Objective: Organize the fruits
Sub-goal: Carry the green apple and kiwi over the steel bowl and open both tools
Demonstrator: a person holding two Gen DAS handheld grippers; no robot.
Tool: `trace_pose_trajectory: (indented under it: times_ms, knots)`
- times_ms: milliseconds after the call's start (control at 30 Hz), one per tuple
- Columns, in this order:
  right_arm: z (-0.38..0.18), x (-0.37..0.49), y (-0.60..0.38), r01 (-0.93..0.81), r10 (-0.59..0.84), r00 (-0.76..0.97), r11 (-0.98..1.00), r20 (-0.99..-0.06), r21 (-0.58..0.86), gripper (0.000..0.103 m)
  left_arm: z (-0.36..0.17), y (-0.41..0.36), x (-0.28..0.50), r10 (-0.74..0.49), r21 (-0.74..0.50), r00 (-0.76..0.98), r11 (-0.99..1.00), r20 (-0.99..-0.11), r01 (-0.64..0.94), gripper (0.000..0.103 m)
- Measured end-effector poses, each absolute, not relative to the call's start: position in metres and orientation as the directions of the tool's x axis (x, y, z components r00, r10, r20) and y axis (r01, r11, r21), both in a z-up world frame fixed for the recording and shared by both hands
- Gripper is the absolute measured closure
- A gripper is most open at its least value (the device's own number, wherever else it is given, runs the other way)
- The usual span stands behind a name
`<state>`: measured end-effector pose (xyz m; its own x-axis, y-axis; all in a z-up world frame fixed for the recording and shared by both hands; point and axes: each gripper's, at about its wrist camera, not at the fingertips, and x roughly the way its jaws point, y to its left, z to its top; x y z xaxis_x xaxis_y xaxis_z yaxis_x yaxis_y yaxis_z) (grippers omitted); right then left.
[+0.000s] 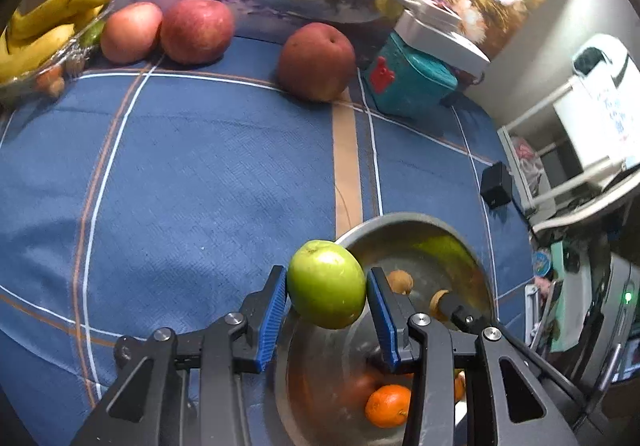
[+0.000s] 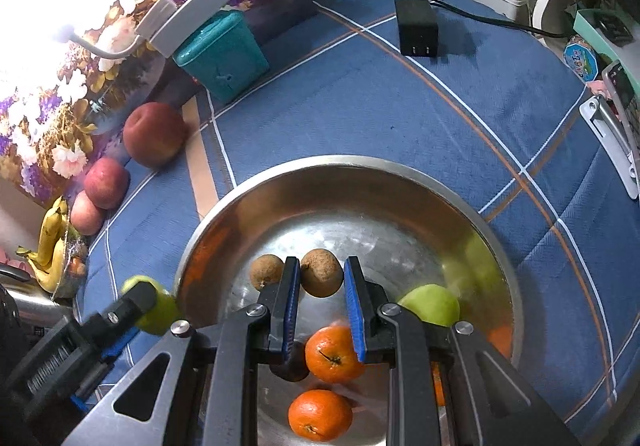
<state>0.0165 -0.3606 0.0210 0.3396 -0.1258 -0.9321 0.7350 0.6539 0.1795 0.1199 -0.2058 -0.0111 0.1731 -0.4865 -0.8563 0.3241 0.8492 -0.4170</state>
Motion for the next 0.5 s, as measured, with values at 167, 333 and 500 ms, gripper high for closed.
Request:
trace_pose_trajectory:
  times_ms: [167,333,500]
  knots:
    - [0.017,0.016,-0.360,0.736,-0.120,0.322,0.655,-0.939,0.169,0.080,-0.012,-0.213,0.111,-0.469,-0.393,0.157,0.849,-0.869,0.354,0.060]
    - [0.017,0.017,-0.359,0.734,-0.120,0.317,0.659,-0.941,0.163,0.079,-0.012,-0.216,0.107,-0.466,-0.392,0.137,0.843,-0.874,0.369,0.059]
    - [0.018,0.017,-0.358,0.736,-0.125,0.308,0.660,-0.943,0.153,0.079,-0.008,-0.217,0.100,-0.455,-0.375,0.142,0.845,-0.879,0.382,0.059]
